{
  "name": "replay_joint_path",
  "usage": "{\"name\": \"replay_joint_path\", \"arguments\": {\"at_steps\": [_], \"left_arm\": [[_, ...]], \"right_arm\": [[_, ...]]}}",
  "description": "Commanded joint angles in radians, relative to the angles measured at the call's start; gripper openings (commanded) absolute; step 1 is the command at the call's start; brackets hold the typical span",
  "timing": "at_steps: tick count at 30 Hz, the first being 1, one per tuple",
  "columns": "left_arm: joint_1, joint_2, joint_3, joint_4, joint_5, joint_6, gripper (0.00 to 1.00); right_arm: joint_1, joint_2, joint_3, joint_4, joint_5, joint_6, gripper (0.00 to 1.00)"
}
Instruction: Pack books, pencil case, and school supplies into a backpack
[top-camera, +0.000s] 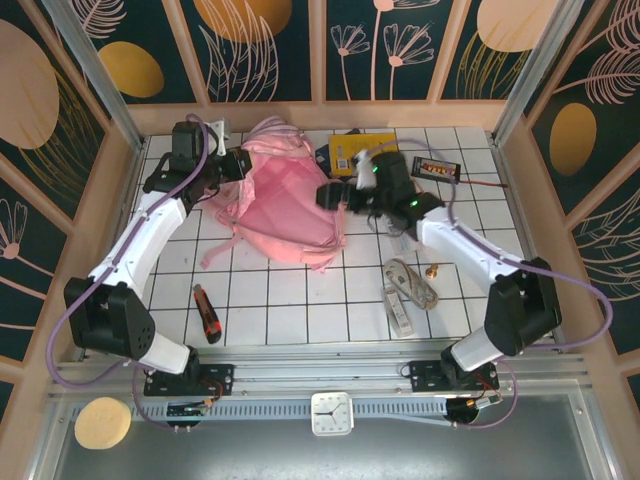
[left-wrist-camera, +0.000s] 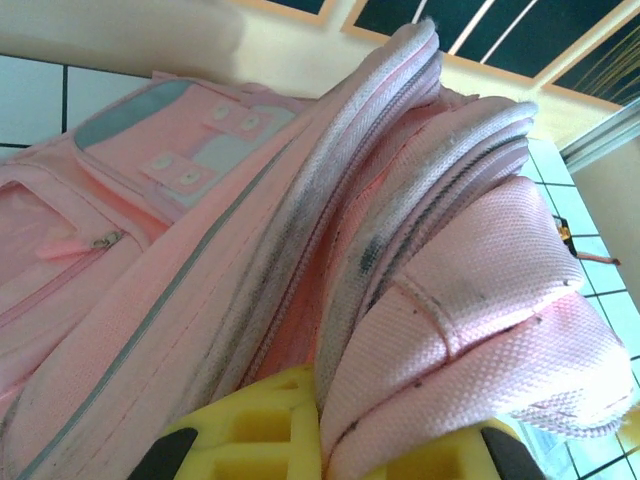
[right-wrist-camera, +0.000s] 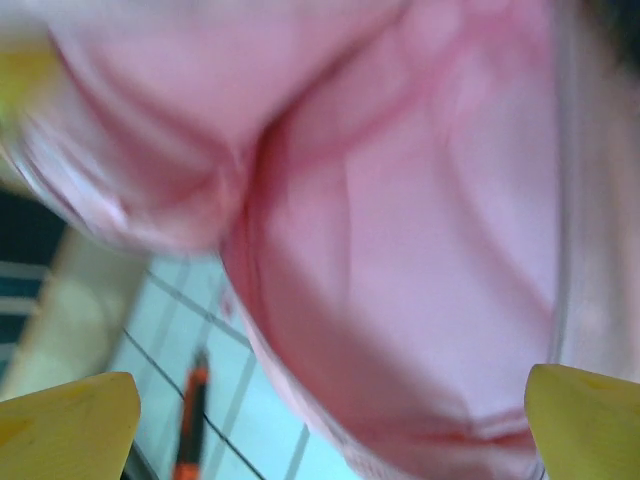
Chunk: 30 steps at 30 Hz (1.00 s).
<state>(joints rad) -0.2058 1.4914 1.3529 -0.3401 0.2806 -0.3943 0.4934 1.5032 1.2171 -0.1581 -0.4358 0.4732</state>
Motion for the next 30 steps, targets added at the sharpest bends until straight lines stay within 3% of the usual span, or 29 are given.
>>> {"name": "replay_joint_path", "arguments": {"at_steps": [1,5,10,12,15,18,21,25,30], "left_arm": [[0.002,-0.064,0.006,0.131,0.011,-0.003,0.0],[0.002,-0.051,0.012,0.129,-0.014,-0.024,0.0],[0.002,-0.039,-0.005,0.125,-0.014,-0.032,0.0],[0.002,-0.043,-0.03,0.109,-0.015,-0.016,0.0],[0.003,-0.068,-0.076,0.074,0.003,-0.015,0.31],[0.002,-0.143,-0.121,0.054,0.024,-0.024,0.5],[0.002,-0.214,-0.096,-0.005,0.066,-0.024,0.83],[0.0,-0.222,0.072,-0.092,0.024,-0.023,0.88],[-0.004,-0.001,0.3,0.01,0.014,-0.057,0.87]], "right_arm": [[-0.145,0.043,0.105,-0.148,0.033,0.132,0.99],[-0.295,0.204,0.211,-0.188,-0.022,0.18,0.99],[-0.372,0.393,0.292,-0.055,-0.121,0.281,0.99],[-0.38,0.486,0.388,-0.092,-0.127,0.265,0.99],[-0.38,0.576,0.52,-0.165,-0.102,0.232,0.99],[-0.391,0.626,0.581,-0.171,-0.096,0.251,0.99],[-0.401,0.674,0.627,-0.149,-0.122,0.308,0.99],[-0.374,0.703,0.607,-0.013,-0.19,0.455,0.99],[-0.334,0.677,0.437,0.252,-0.206,0.68,0.99]]}}
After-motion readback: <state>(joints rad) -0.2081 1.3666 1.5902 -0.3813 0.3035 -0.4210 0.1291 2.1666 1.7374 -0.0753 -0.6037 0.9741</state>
